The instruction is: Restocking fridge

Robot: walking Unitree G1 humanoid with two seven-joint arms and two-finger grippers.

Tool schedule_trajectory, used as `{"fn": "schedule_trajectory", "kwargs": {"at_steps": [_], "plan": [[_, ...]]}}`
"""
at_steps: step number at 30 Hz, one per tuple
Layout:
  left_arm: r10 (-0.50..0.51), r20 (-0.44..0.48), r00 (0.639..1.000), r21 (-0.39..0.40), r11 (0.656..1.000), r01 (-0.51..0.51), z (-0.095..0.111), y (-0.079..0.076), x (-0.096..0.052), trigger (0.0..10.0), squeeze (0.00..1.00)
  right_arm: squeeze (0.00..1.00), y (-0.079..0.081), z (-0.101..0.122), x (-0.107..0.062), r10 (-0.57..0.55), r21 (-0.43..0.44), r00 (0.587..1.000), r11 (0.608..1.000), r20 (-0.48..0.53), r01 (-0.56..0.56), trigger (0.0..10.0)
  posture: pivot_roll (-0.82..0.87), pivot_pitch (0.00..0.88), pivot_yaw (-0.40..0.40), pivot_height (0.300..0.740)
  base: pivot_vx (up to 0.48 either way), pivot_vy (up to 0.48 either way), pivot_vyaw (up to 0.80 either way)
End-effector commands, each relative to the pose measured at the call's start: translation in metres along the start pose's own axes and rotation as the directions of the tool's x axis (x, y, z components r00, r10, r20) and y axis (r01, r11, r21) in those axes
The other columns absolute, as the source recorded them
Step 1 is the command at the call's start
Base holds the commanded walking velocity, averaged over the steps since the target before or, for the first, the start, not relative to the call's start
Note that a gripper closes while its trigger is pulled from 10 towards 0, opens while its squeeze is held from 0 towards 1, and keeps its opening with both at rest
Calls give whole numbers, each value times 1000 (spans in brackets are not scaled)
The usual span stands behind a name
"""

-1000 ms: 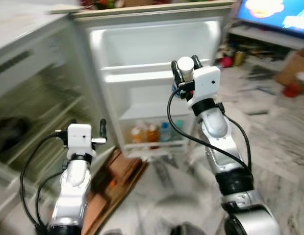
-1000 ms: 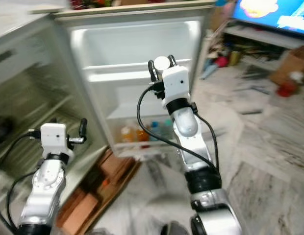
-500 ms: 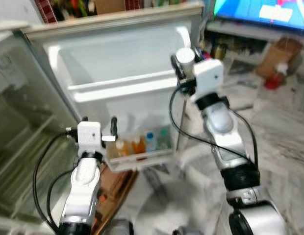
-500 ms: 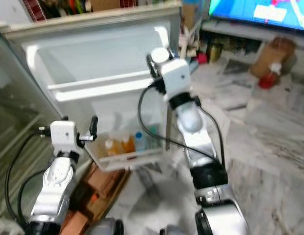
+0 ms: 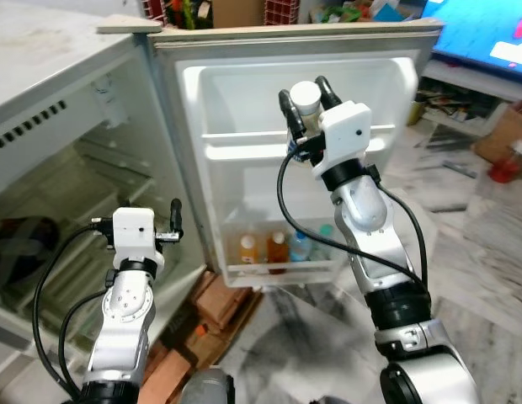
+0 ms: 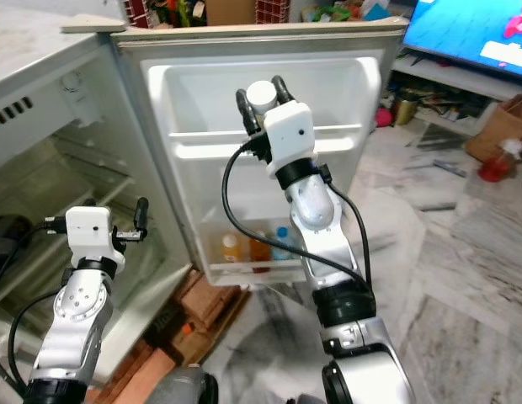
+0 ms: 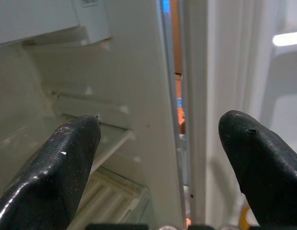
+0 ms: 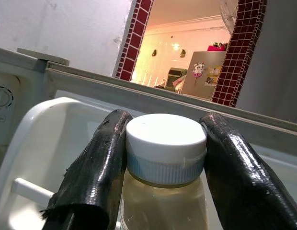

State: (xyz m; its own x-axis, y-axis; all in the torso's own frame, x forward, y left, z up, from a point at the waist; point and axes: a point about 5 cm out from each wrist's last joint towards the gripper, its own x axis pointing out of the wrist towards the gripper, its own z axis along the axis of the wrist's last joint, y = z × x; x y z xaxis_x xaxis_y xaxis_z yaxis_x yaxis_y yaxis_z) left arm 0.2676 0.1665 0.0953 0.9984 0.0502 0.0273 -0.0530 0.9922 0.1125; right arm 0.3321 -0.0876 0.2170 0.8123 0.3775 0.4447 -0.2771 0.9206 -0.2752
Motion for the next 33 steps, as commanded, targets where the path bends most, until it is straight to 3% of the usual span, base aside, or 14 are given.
{"fn": "schedule_trajectory", "kwargs": {"at_steps": [1,12,18,22,29,33], "plan": [[-35,18,999,9,999,35,4,-7,0,10000,0,0,-12,7,0,-38,-28,999,999,39,39,10000,137,34,21,740,0,0,0],[-81,23,996,-13,997,82,5,-12,-3,10000,0,0,-22,9,7,-60,-126,997,990,56,67,10000,138,40,24,740,0,0,0],[-97,28,995,-12,995,97,6,-13,-3,10000,0,0,-37,10,35,-92,-93,995,991,28,94,10000,144,44,26,740,0,0,0],[-87,27,996,-7,996,88,7,-6,-3,10000,0,0,-42,5,54,-102,-138,994,986,-37,96,10000,162,40,20,740,0,0,0],[-69,28,997,3,998,69,7,-4,-5,10000,0,0,-51,0,67,-141,-137,986,982,-86,128,10000,183,45,15,740,0,0,0],[-71,26,997,5,997,71,7,-4,-10,10000,0,0,-65,8,73,-176,-212,984,963,-33,165,10000,196,49,15,740,0,0,0]]}}
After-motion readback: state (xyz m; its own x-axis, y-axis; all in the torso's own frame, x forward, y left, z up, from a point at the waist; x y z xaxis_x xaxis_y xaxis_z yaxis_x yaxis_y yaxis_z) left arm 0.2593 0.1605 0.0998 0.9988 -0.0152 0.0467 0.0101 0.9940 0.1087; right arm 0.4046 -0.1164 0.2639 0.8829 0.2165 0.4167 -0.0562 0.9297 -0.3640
